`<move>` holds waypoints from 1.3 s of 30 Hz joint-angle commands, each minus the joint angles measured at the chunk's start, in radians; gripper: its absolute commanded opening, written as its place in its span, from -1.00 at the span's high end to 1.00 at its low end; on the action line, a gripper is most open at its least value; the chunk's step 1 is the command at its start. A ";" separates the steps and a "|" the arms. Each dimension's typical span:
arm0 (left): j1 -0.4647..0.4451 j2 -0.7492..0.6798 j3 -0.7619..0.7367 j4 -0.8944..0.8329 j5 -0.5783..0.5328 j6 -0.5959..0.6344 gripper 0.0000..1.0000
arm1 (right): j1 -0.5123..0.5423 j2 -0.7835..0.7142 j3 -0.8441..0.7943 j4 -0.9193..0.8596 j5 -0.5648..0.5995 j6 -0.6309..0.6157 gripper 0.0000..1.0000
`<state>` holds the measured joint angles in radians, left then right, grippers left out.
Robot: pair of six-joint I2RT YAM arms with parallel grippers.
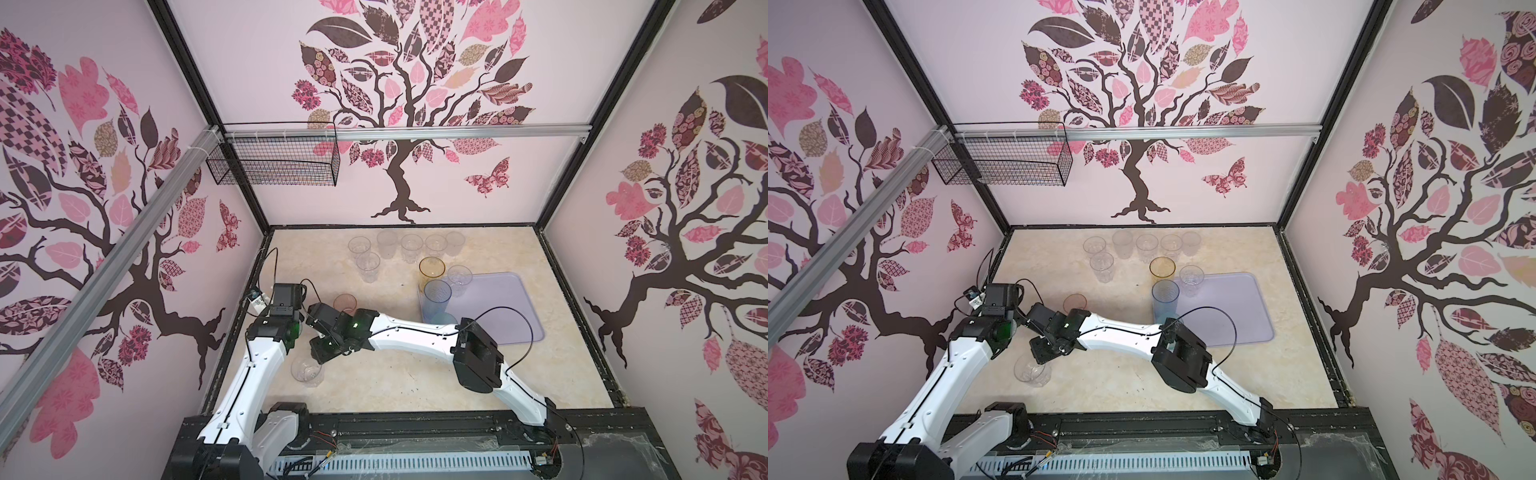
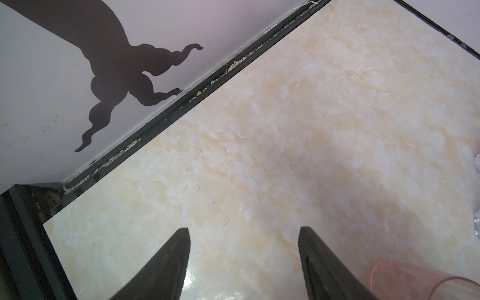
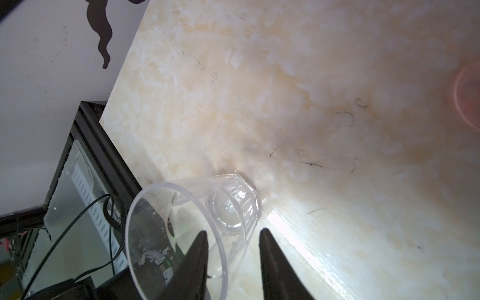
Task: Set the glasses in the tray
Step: 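Close the right gripper on the clear glass near the robot, then lift the clear glass and carry it over the tray with the right gripper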
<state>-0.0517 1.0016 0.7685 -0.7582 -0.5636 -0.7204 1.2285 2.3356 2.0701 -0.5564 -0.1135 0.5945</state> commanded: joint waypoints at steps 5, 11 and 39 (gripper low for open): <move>0.005 -0.017 0.019 -0.002 -0.001 -0.011 -0.40 | 0.004 0.036 0.020 -0.043 0.058 -0.039 0.43; 0.005 -0.023 0.018 0.003 0.002 -0.005 -0.40 | 0.003 0.039 0.020 -0.043 0.073 -0.047 0.53; 0.006 -0.038 0.055 0.018 0.140 0.073 -0.48 | -0.001 -0.267 -0.233 -0.019 0.112 -0.120 1.00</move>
<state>-0.0502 0.9699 0.7696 -0.7494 -0.5053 -0.6849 1.2282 2.2070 1.8626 -0.5564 -0.0277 0.4953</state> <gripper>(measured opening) 0.738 0.084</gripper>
